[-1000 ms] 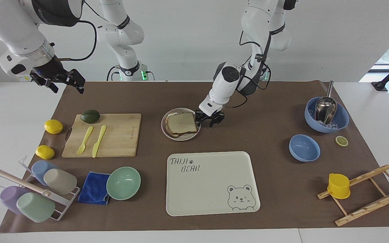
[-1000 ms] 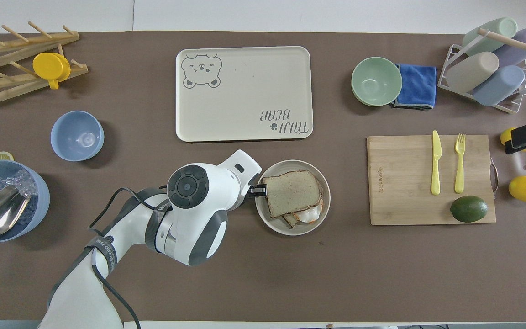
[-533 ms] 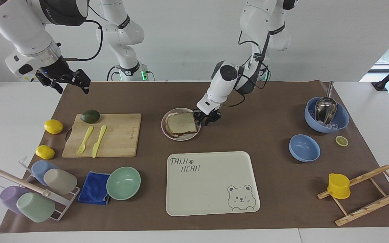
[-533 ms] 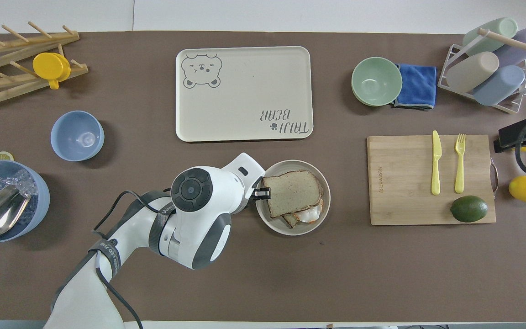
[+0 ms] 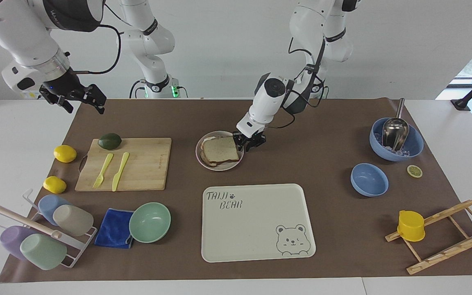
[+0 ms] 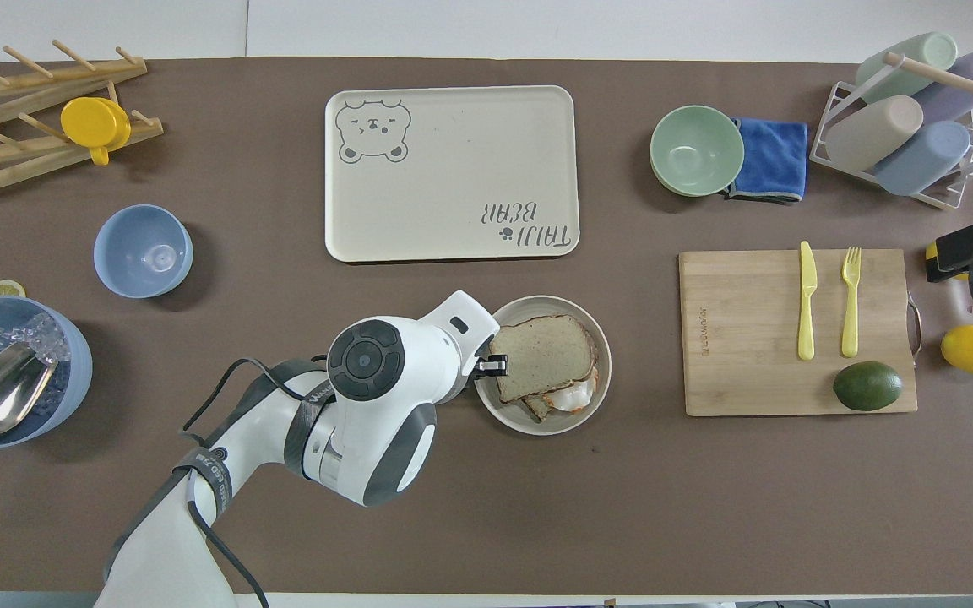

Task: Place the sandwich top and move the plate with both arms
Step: 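Grasp the plate rim nearest the robot with the left gripper, then slide the plate with the left gripper onto the white bear tray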

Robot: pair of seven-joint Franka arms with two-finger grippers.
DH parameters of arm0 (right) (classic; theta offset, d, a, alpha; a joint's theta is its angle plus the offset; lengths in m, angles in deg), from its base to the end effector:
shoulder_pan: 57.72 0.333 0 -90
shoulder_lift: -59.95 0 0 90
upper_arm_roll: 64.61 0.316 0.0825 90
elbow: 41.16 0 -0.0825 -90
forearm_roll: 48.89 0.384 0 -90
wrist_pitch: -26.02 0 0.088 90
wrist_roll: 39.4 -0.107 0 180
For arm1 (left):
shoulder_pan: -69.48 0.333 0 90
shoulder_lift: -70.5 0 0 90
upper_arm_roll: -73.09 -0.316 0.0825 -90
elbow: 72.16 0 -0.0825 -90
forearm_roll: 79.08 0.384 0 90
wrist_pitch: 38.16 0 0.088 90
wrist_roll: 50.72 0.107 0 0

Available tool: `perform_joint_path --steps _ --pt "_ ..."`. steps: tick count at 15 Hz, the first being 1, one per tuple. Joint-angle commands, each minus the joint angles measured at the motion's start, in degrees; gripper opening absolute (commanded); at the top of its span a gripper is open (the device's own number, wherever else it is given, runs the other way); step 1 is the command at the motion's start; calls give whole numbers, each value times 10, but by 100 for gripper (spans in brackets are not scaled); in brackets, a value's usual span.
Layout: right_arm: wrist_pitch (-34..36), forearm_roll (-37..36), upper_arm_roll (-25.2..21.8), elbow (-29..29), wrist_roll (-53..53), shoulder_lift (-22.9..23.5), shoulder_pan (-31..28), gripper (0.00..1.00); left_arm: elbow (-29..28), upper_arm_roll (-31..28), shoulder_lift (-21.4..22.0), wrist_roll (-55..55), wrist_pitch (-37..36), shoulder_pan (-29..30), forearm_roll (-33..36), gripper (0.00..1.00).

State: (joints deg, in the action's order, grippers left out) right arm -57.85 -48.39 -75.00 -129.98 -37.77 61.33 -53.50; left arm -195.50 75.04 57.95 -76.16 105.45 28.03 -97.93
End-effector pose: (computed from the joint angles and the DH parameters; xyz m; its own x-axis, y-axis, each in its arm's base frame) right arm 0.5470 -0.0569 0.6122 0.9909 -0.0780 -0.1097 -0.0793 -0.9968 -0.0075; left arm 0.4211 -0.3945 0.3108 0.9982 -0.0603 -0.0071 -0.0566 -0.9657 0.2534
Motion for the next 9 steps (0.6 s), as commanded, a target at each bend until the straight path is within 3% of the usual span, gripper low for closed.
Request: perform_joint_path --steps 1,9 --pt "-5 -7 1 -14 -2 -11 0 100 -22 -8 12 -5 21 -9 -10 0" --pt "-4 -7 2 -14 -2 -11 3 100 -15 -10 18 -15 3 2 -29 0"
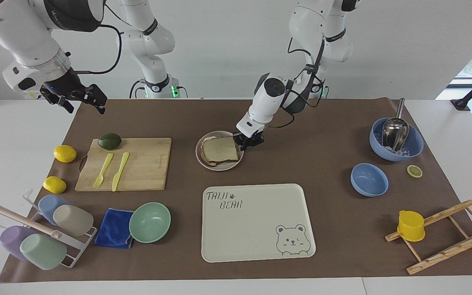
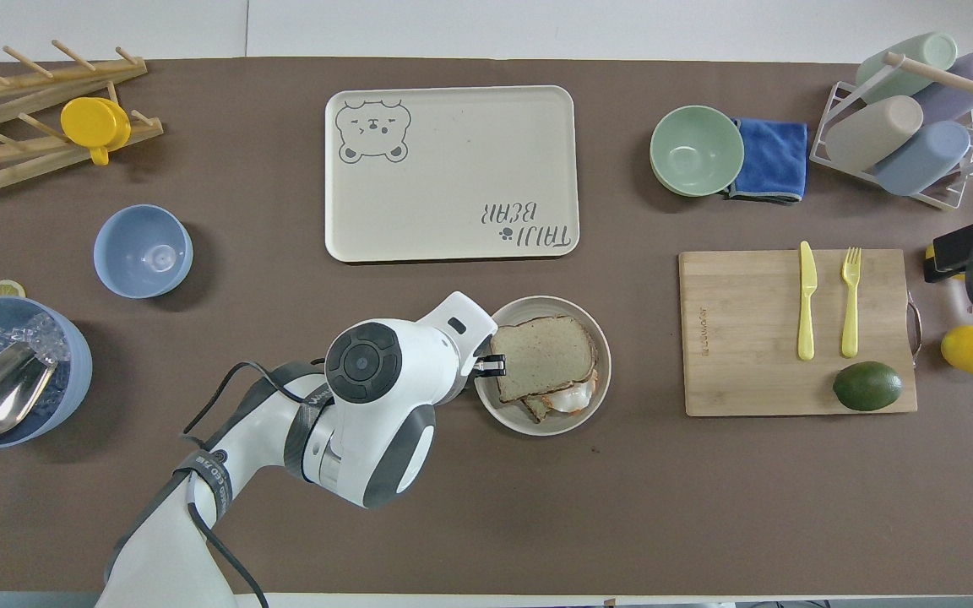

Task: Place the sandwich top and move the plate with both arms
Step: 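Slide the plate with the left gripper onto the white bear tray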

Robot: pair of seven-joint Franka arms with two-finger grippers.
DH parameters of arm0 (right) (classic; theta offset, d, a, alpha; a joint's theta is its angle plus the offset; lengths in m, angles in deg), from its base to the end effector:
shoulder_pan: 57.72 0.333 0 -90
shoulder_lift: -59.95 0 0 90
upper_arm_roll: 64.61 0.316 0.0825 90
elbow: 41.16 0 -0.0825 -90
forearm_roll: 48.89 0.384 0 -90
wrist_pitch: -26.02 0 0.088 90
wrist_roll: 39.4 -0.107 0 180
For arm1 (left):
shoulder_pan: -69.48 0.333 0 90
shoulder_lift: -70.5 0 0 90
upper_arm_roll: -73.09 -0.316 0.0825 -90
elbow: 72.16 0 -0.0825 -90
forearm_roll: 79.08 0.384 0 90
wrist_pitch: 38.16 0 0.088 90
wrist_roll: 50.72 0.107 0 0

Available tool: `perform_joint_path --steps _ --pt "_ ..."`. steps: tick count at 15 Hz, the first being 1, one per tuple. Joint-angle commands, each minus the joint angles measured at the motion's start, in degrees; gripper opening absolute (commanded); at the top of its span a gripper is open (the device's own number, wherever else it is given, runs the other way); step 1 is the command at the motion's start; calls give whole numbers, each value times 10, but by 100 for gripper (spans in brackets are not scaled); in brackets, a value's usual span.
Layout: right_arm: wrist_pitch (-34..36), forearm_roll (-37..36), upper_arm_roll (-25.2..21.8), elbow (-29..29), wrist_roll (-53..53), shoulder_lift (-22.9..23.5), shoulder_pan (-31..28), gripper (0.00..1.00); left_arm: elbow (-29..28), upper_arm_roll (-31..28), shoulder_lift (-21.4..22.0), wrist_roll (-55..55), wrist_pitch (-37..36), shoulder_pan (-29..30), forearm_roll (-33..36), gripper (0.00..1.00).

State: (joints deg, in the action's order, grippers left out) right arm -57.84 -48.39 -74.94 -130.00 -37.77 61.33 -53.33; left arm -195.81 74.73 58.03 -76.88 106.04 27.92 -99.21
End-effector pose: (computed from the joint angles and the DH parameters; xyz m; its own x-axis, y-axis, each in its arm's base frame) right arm 0.5472 -0.0547 0.6121 0.9911 -0.0740 -0.1102 -0.0753 -0.9971 -0.0075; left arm 0.4223 -0.3921 0.3102 0.9996 -0.0265 -0.0139 -0.0219 -0.9639 0.2654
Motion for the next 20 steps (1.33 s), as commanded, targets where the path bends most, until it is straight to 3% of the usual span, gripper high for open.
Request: perform_joint_path --steps 1,6,11,14,18,20 --pt "-4 -7 1 -13 -2 -11 2 100 -5 -6 20 -6 -13 23 -17 0" --pt "-4 -7 1 -13 -2 -11 2 100 78 -6 24 1 -134 99 -19 0" --pt "-4 -7 1 -14 -2 -11 2 100 179 -8 -16 -6 -164 163 -38 0" --pt "-4 -7 1 -14 -2 -11 2 100 263 -10 -76 -12 -168 188 -46 0" --pt "-4 -7 1 -13 -3 -11 2 100 385 -15 -194 -34 -168 188 -40 0" --pt "-4 -7 1 -13 -2 -11 2 100 411 -24 -222 -36 -162 188 -41 0"
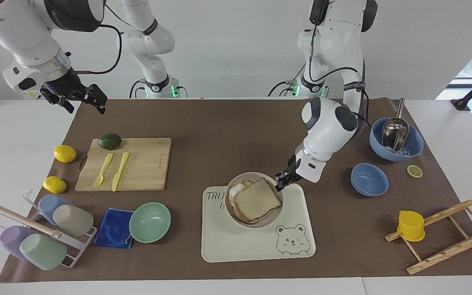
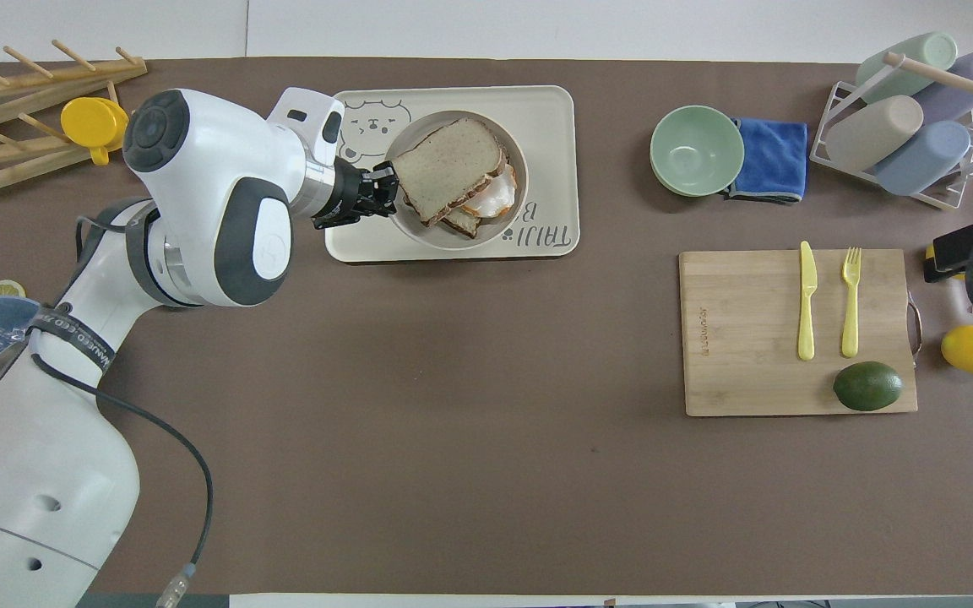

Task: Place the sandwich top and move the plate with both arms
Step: 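Slide the plate with the left gripper onto the white bear tray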

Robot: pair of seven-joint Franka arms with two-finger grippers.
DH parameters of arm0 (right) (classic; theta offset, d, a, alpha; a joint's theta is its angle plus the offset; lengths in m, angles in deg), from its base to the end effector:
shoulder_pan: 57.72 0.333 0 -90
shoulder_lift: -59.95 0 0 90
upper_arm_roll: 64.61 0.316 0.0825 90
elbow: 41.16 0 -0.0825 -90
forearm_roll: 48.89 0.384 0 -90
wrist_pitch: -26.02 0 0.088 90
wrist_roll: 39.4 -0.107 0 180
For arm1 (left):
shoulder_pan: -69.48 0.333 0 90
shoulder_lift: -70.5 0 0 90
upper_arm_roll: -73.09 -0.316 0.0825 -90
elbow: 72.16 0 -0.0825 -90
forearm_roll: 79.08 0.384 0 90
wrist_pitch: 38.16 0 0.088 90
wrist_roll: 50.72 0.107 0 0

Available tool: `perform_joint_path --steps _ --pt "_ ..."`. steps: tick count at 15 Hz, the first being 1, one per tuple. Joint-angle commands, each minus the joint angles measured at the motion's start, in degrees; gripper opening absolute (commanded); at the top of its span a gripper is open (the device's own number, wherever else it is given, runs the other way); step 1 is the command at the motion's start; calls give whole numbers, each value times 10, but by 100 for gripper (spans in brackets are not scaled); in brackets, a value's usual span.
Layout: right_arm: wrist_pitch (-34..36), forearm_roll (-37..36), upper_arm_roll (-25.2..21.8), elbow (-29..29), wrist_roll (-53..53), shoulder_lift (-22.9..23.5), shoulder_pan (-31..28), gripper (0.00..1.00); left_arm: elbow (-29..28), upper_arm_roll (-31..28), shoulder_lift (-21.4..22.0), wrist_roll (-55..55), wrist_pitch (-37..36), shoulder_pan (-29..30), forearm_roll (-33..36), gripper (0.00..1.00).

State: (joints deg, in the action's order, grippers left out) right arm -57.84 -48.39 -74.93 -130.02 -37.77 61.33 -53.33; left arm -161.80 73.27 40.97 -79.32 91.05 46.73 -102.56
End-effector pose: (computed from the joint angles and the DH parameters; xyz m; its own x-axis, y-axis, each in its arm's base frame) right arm 0.5472 -0.0546 0.6119 0.9911 -0.0738 -0.1106 -0.0751 -0.9971 -0.0076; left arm 0.6493 -0.2861 0.3641 0.9470 0.3165 -0.0546 0.3137 -0.8753 0.3681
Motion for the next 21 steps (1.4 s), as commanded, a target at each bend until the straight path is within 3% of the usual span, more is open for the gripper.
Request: perform_joint_path --steps 1,5,11,12,13,18,21 --pt "-4 -7 1 -13 -2 -11 2 100 72 -11 -56 -12 -7 -2 -8 0" --pt "-4 -7 1 -13 -2 -11 2 100 66 -11 -72 -19 38 -7 -2 0" --pt "-4 -7 1 -13 -2 -11 2 100 42 -11 -68 -16 48 -10 19 0" --pt "-4 -7 1 -13 -3 -11 2 100 40 -11 -67 -16 48 -10 19 36" --pt "-4 -7 1 -14 -2 -11 2 100 36 -11 -66 -17 48 -11 19 97" --pt "-4 -7 1 -13 -2 -11 2 100 41 -12 -58 -16 23 -6 19 100" --pt "-4 -7 1 -13 -3 -11 2 100 40 -12 -26 -13 -16 20 39 100"
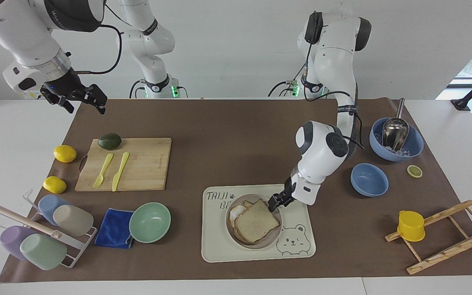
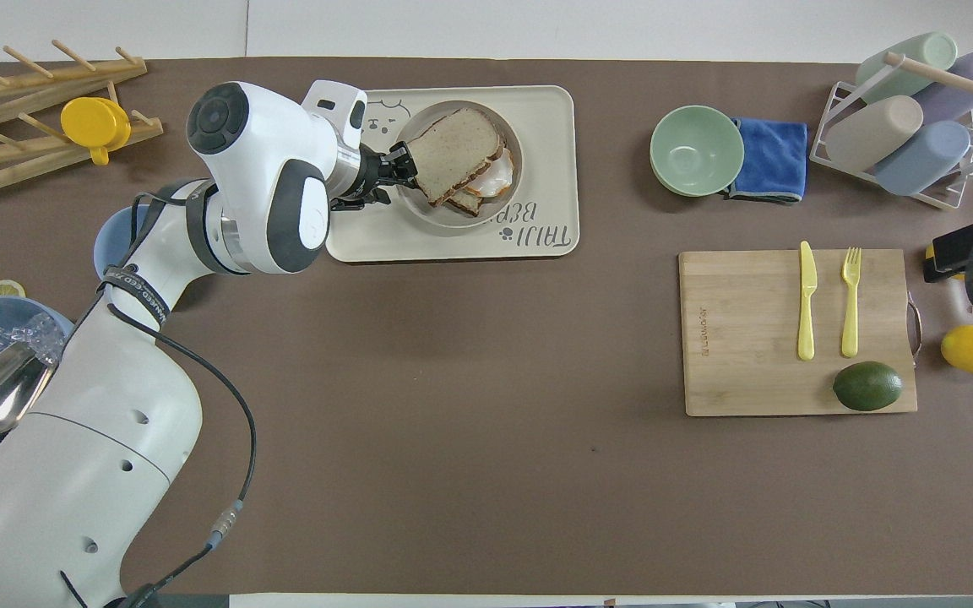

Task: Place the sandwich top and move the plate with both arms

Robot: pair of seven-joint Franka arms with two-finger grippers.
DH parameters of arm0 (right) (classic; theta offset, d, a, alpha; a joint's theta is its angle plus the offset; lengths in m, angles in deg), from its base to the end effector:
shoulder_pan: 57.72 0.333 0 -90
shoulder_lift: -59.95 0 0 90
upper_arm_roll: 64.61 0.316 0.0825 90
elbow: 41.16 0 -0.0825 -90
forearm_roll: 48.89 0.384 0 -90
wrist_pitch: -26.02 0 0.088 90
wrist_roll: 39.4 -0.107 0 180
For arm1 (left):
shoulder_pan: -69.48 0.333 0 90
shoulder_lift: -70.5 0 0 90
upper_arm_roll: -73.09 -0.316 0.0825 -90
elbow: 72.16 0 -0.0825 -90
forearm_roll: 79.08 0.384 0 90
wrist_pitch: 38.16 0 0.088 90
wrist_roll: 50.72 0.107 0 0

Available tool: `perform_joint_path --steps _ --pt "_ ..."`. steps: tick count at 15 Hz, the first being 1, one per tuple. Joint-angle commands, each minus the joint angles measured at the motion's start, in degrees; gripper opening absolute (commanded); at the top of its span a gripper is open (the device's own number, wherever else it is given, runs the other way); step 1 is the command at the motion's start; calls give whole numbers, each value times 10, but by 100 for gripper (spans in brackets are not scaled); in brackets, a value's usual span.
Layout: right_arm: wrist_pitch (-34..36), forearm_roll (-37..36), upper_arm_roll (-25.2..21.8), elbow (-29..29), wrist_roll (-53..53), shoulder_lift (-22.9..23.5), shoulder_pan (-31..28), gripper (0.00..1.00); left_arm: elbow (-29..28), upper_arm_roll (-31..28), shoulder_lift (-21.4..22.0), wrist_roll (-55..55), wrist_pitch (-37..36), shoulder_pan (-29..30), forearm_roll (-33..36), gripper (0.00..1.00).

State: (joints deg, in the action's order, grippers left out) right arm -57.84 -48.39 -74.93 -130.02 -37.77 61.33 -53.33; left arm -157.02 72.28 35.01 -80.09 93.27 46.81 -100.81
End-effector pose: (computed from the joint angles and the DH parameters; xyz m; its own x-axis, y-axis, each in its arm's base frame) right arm 0.5472 -0.0546 0.6119 0.9911 -0.0738 -0.1106 -0.0751 -0.9971 -0.0076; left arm 0.6750 -0.2817 0.3328 0.9395 0.3421 -0.0191 0.3271 -0.8789 0.3471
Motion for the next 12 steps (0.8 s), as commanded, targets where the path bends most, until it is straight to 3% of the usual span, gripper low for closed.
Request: perform_joint_path --steps 1,8,12 --pt "-4 -7 1 -13 -2 -11 2 100 -7 -2 50 -3 -60 38 23 100" --pt "-4 -7 1 -13 -3 -11 2 100 -7 -2 151 6 -196 134 111 100" --pt "-4 -7 1 -14 -2 -11 2 100 -7 -3 181 26 -252 167 118 100"
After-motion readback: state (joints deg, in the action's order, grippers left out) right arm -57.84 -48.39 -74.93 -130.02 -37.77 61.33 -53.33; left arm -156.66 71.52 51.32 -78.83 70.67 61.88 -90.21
